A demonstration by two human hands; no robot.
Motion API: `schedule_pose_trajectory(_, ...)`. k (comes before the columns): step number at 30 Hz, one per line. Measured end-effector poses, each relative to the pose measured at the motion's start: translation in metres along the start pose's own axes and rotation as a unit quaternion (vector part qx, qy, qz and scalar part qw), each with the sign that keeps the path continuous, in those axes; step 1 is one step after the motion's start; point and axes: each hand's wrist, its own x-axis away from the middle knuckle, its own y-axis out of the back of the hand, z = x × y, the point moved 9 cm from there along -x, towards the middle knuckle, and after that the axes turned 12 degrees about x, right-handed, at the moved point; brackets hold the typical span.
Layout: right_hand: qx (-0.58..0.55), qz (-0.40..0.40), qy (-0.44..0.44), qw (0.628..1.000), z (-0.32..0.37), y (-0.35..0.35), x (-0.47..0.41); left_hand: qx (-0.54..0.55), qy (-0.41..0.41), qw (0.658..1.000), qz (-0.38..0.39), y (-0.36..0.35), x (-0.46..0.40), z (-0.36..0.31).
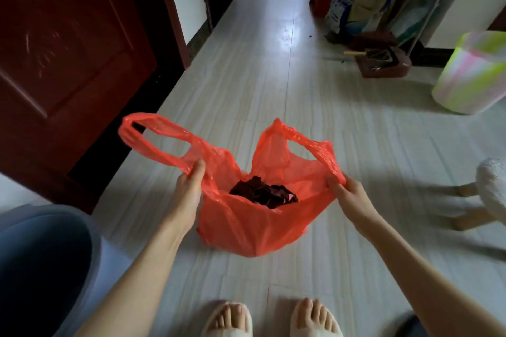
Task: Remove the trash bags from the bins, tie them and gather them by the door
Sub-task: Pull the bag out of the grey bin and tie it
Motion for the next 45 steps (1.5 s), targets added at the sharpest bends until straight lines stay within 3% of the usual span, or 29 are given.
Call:
schedule_pose_trajectory(2,-0.077,-0.006,-0.017,0.997,-0.002,-0.010,-0.010,0.075,0.031,0.997,-0.008,-0.005,-0.011,0.005)
schedule_pose_trajectory(4,-0.159,-0.009,-0.035,0.987,-0.003,-0.020,-0.017,0.071,0.042,0.996,-0.021,-0.011,-0.019,0.008)
schedule_pose_trajectory(7,-0.227,0.043,-0.049,0.972,-0.012,-0.043,-0.028,0.118,0.059,0.989,0.073,-0.032,-0.029,0.018)
schedule_pose_trajectory(9,-0.192,0.125,-0.025,0.973,-0.013,-0.058,-0.028,0.086,0.051,0.982,0.160,-0.036,-0.031,0.021)
schedule_pose_trajectory(11,-0.082,0.178,0.029,0.980,-0.009,-0.065,-0.028,-0.042,0.048,0.975,0.213,-0.032,-0.031,0.031)
schedule_pose_trajectory(12,-0.025,0.189,0.050,0.980,-0.011,-0.069,-0.029,-0.126,0.035,0.970,0.203,-0.026,-0.032,0.035)
schedule_pose_trajectory(14,0.057,0.152,0.063,0.985,-0.010,-0.067,-0.035,-0.226,-0.039,0.962,0.148,-0.021,-0.032,0.025)
schedule_pose_trajectory(16,0.099,0.083,0.030,0.991,-0.009,-0.058,-0.043,-0.206,-0.107,0.971,0.060,-0.015,-0.032,0.010)
schedule_pose_trajectory(17,0.096,0.046,0.014,0.994,-0.006,-0.050,-0.046,-0.175,-0.111,0.978,0.012,-0.008,-0.035,0.009)
schedule_pose_trajectory(19,0.047,0.016,-0.020,0.999,-0.005,-0.045,-0.049,-0.084,-0.039,0.995,-0.042,0.004,-0.042,0.021)
schedule_pose_trajectory(22,-0.035,0.042,-0.017,0.998,-0.002,-0.052,-0.046,0.034,0.110,0.993,0.010,-0.006,-0.046,0.050)
schedule_pose_trajectory(24,-0.023,0.057,0.028,0.998,0.007,-0.057,-0.043,-0.025,0.087,0.995,0.040,-0.013,-0.044,0.045)
schedule_pose_trajectory(26,-0.020,0.068,0.055,0.996,0.015,-0.059,-0.041,-0.105,-0.012,0.994,0.040,-0.017,-0.043,0.027)
schedule_pose_trajectory(29,-0.026,0.052,0.061,0.996,0.021,-0.059,-0.043,-0.119,-0.095,0.983,0.100,-0.039,-0.031,0.009)
schedule_pose_trajectory(34,-0.060,0.062,0.044,0.995,0.022,-0.069,-0.054,-0.122,-0.046,0.988,0.081,-0.055,-0.033,0.016)
schedule_pose_trajectory(38,0.050,0.073,0.024,0.996,0.010,-0.077,-0.060,-0.059,0.067,0.976,0.196,-0.069,-0.025,0.042)
schedule_pose_trajectory(40,0.063,0.047,-0.015,0.997,-0.006,-0.076,-0.060,-0.131,0.091,0.949,0.272,-0.071,-0.017,0.056)
schedule_pose_trajectory(42,-0.022,0.025,-0.072,0.997,-0.027,-0.078,-0.059,-0.253,0.071,0.916,0.304,-0.067,-0.014,0.068)
schedule_pose_trajectory(45,-0.158,0.004,-0.190,0.969,-0.056,-0.083,-0.055,-0.351,-0.019,0.913,0.206,-0.047,-0.029,0.070)
